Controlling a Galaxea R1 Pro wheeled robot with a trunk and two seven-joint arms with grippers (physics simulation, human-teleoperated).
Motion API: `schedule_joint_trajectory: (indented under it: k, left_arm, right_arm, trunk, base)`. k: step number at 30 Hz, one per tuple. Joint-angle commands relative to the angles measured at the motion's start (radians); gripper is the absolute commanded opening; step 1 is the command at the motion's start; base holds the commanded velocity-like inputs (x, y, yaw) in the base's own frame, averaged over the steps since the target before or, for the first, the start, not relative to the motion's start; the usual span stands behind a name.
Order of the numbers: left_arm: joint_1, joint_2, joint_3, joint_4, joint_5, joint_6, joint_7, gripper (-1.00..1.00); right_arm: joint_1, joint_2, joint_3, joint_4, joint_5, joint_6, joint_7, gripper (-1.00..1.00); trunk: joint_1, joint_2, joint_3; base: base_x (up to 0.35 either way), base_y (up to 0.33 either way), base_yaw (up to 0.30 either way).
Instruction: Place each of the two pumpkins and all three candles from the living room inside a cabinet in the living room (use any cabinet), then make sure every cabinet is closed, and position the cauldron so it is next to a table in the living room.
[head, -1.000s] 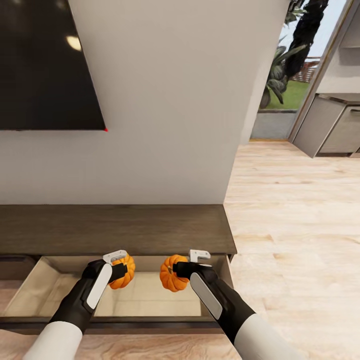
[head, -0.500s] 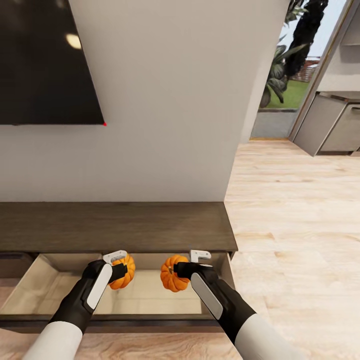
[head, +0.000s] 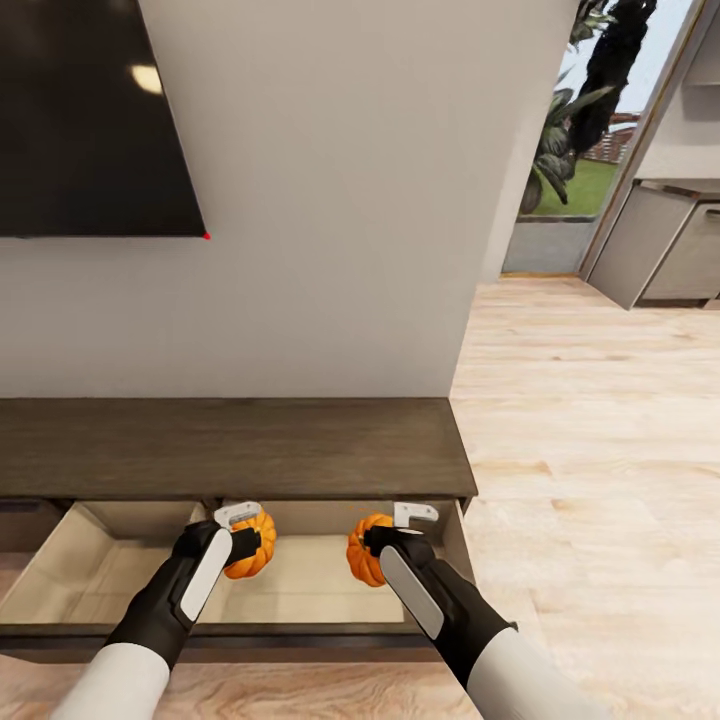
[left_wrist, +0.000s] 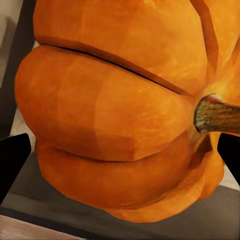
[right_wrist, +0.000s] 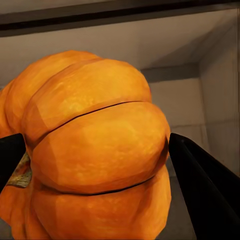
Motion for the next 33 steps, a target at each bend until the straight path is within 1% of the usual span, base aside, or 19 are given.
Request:
schedule_joint_trajectory:
  k: [1, 20, 23, 25, 33]
  left_arm:
    - [-0.001, 0.000, -0.005, -0.001, 0.009, 0.001, 0.010, -1.00]
    - [-0.001, -0.002, -0.011, 0.000, 0.012, 0.002, 0.003, -1.00]
    - [-0.001, -0.002, -0.030, 0.000, 0.012, 0.002, 0.003, -1.00]
    - [-0.001, -0.002, -0.037, -0.001, 0.014, 0.002, 0.003, -1.00]
    - [-0.001, -0.002, -0.043, 0.000, 0.015, 0.002, 0.003, -1.00]
  right_arm:
    - [-0.001, 0.000, 0.003, -0.001, -0.007, 0.002, -0.010, -1.00]
    - [-0.001, 0.000, 0.003, -0.001, -0.007, -0.001, -0.013, -1.00]
    - [-0.001, 0.000, 0.003, -0.001, -0.007, -0.001, -0.013, -1.00]
    - [-0.001, 0.000, 0.003, -0.001, -0.007, -0.001, -0.013, -1.00]
    - [-0.001, 0.000, 0.003, -0.001, -0.010, -0.026, -0.014, -1.00]
  trunk:
    - [0.004, -0.008, -0.004]
    - [0.077, -0.141, -0.064]
    - [0.088, -0.162, -0.073]
    - [0.096, -0.176, -0.079]
    - [0.126, -0.232, -0.104]
  base:
    - [0.000, 0.000, 0.000]
    - [0.000, 0.000, 0.000]
    - [0.000, 0.000, 0.000]
    - [0.000, 0.000, 0.000]
    - [0.000, 0.000, 0.000]
